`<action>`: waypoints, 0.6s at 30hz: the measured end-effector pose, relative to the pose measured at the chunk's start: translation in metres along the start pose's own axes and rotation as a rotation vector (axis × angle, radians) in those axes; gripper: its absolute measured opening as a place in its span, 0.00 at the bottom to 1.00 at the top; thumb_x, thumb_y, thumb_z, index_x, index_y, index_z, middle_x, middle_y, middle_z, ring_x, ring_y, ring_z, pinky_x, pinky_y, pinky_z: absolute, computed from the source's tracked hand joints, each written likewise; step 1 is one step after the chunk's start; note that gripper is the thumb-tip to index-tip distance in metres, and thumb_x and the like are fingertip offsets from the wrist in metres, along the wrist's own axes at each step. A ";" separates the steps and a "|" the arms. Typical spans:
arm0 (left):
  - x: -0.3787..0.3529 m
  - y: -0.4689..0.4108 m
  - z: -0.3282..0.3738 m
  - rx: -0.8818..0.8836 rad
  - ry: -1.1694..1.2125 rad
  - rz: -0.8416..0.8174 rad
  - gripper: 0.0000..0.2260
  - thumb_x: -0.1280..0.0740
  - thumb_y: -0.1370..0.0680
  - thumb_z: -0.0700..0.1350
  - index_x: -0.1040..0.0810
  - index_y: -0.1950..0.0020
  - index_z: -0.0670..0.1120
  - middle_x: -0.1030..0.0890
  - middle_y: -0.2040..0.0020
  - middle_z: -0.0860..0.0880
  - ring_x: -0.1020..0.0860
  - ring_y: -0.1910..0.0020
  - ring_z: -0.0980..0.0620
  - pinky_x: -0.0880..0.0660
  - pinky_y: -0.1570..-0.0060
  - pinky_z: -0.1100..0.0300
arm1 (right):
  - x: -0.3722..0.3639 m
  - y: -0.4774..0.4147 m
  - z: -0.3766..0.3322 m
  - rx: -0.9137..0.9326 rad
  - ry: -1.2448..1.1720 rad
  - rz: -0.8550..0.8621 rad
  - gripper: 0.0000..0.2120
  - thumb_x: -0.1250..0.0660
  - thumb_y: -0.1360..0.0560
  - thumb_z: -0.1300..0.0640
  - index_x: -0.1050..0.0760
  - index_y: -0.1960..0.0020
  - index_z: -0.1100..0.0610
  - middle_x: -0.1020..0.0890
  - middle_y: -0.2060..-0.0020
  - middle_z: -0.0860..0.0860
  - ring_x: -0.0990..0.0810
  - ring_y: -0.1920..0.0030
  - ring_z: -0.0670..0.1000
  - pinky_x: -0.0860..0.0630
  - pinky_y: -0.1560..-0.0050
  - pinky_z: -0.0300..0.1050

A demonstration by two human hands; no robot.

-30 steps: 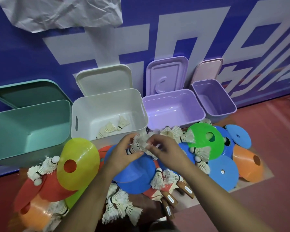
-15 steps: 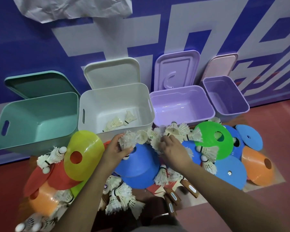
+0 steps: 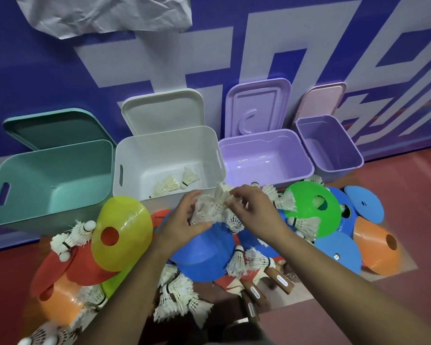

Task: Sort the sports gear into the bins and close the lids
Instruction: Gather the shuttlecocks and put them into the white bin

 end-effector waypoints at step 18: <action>-0.031 -0.054 0.041 0.119 0.132 0.076 0.07 0.40 0.18 0.47 0.23 0.51 0.49 0.18 0.55 0.50 0.21 0.56 0.50 0.26 0.54 0.53 | 0.025 0.041 0.125 -0.658 -1.110 0.303 0.14 0.26 0.28 0.63 0.28 0.47 0.59 0.19 0.63 0.53 0.20 0.61 0.54 0.20 0.59 0.47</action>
Point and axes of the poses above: each hand's wrist, its own y-axis away from the middle knuckle, its own x-axis out of the back of the hand, z = x × y, the point moved 10 cm from there along -y, towards the middle knuckle
